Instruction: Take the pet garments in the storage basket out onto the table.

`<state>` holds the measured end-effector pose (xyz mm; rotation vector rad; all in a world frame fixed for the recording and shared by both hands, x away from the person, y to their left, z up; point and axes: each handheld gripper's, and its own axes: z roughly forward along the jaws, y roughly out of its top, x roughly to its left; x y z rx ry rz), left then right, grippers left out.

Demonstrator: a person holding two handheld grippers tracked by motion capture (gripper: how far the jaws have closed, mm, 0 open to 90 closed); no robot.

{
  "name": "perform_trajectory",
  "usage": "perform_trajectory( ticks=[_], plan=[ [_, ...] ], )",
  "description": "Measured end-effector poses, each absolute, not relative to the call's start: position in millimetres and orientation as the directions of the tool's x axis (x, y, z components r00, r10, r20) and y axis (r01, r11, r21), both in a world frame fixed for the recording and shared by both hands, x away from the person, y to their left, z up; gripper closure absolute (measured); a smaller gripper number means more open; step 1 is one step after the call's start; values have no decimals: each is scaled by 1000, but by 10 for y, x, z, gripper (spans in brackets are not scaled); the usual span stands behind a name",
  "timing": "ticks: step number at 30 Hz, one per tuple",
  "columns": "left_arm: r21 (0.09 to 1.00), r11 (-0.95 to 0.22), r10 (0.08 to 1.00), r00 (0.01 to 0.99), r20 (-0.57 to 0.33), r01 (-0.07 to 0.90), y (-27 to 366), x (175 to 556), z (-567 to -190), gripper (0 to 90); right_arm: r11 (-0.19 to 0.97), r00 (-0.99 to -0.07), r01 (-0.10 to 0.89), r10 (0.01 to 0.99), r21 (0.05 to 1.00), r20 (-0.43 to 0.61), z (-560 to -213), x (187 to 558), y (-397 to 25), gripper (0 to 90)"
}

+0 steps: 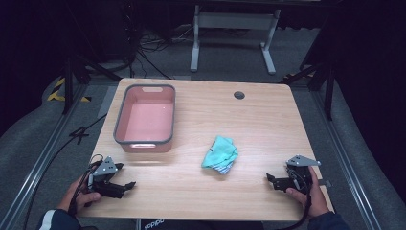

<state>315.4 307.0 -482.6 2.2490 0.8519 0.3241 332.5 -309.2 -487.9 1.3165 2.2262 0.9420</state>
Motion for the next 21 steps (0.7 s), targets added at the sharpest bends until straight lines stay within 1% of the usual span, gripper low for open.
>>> perform_trajectory(
  ticks=[21],
  plan=[
    [689,-540,661,751,-10,484,3071,3153,-4824,139,334,-485,615,875,714,9,-4879,3326,-3092,25]
  ],
)
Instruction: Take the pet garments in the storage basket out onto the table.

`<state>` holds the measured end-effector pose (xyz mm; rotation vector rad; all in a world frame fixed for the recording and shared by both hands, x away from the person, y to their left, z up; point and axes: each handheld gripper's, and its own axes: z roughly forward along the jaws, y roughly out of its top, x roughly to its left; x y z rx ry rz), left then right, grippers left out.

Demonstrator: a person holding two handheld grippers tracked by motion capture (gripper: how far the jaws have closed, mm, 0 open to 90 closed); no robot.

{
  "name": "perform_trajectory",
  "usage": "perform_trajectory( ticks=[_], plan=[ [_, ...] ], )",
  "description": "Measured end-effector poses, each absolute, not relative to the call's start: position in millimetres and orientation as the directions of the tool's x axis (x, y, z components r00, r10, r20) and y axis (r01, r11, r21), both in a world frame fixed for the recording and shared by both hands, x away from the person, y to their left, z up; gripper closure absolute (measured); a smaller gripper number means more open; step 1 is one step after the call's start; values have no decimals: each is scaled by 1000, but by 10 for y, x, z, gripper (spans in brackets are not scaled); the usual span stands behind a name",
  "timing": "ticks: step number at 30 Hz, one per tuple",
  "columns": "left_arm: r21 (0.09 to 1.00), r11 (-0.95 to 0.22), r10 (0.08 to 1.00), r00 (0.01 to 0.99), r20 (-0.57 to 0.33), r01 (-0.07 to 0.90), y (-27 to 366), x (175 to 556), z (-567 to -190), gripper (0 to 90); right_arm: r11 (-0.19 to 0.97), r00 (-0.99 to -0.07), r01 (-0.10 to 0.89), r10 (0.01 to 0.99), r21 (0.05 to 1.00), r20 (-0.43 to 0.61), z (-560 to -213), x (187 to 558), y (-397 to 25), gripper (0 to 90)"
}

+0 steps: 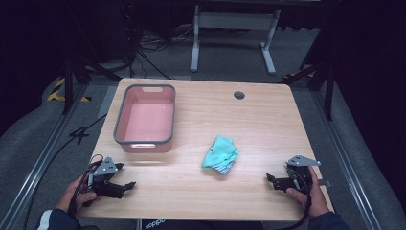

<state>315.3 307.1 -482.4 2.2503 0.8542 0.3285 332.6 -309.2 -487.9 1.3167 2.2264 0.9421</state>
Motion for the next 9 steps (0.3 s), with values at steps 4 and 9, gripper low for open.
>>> perform_trajectory(
  ticks=[4,9],
  plan=[
    [689,-540,660,752,-9,483,3070,3154,-4825,139,334,-485,615,874,714,9,-4879,3326,-3093,25],
    [690,-534,662,749,-18,488,3065,3150,-4828,139,334,-485,615,874,714,9,-4879,3326,-3092,25]
  ],
)
